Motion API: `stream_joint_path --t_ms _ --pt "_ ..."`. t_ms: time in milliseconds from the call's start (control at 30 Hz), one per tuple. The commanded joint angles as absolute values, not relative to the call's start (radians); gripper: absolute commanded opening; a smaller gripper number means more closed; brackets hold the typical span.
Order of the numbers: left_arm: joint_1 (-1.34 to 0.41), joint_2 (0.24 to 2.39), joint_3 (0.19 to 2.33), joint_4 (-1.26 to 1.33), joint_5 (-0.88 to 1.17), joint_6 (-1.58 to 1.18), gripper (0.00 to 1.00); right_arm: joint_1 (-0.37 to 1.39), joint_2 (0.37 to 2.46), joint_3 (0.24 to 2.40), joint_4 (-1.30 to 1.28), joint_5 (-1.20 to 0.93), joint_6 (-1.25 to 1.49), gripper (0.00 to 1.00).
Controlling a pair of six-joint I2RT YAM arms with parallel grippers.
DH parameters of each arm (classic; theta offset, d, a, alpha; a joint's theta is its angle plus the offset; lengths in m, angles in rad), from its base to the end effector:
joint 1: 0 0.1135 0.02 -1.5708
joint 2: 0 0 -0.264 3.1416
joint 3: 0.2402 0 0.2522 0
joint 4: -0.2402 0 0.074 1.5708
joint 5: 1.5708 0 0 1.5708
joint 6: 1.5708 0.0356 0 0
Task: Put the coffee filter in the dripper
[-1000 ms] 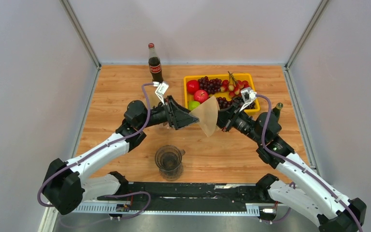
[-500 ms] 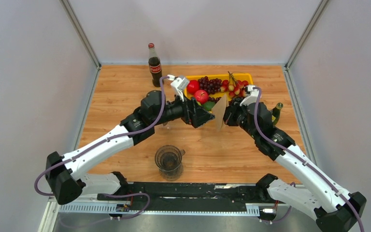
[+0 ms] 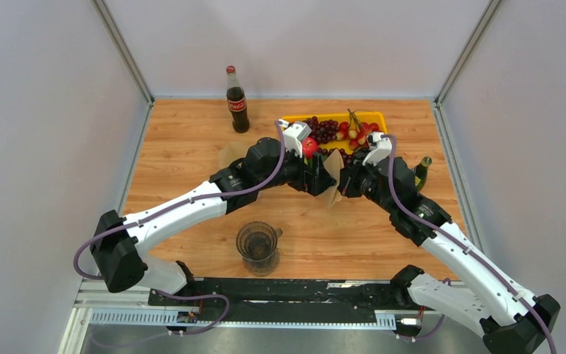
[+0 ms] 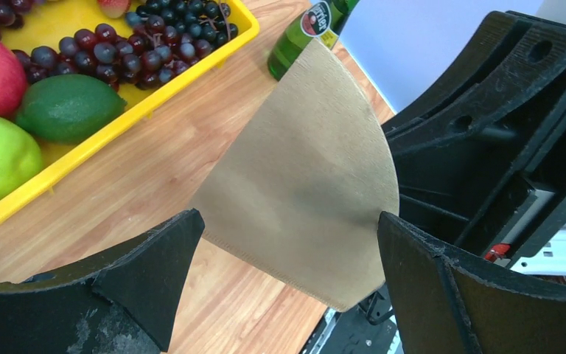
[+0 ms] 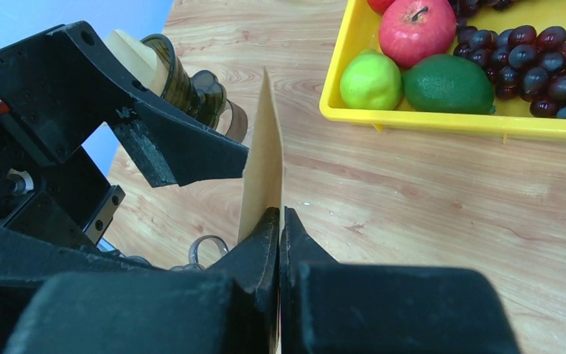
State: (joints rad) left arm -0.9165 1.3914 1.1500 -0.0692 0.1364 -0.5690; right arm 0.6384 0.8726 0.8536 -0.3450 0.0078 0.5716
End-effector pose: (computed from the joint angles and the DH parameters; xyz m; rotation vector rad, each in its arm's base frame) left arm 0.1965 -0.2641 0.3396 0.4535 1.9949 -1.1106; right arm 0.1598 0.1182 0.3320 -0.0620 2.0181 0.7849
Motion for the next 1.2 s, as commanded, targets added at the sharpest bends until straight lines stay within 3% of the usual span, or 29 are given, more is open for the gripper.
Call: stream_joint_path --t_ms 0,867,1167 --pt "-0.944 1.387 1.2 -0.058 0.129 -0.528 1.0 0.641 0.852 0.87 -0.299 -0.001 0.588 0.0" --pt "-1.059 1.323 1.162 -0.193 -0.207 -0.387 1.0 0.641 0.93 0.931 -0.389 0.118 0.653 0.0" --pt "-1.058 1.32 1.146 -0.121 -0.076 -0.414 1.0 0.641 0.951 0.934 -0.395 0.121 0.669 0.0"
